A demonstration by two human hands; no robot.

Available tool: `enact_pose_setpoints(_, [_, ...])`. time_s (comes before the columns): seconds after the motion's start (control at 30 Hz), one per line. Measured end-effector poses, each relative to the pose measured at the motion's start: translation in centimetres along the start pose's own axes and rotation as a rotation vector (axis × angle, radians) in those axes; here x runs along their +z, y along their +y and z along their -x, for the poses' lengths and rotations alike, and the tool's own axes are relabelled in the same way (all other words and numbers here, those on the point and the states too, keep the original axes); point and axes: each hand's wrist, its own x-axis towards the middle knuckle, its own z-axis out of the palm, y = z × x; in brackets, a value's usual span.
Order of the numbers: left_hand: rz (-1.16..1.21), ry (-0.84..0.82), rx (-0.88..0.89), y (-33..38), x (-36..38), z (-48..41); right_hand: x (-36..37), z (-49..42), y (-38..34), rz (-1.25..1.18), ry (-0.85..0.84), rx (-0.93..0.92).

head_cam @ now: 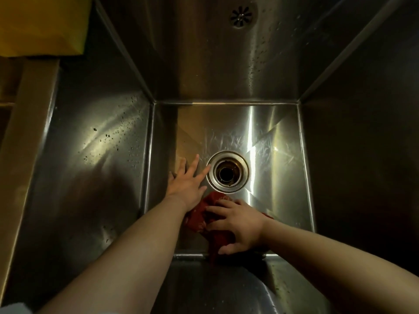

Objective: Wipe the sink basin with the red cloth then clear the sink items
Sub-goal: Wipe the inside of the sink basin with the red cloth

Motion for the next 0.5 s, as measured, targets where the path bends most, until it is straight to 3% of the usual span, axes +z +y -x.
enact_pose_setpoints(0.5, [-0.013, -0.019, -0.021, 0.5, 0.3, -0.5, -1.0, 4.9, 4.2, 0.11, -0.151, 0.013])
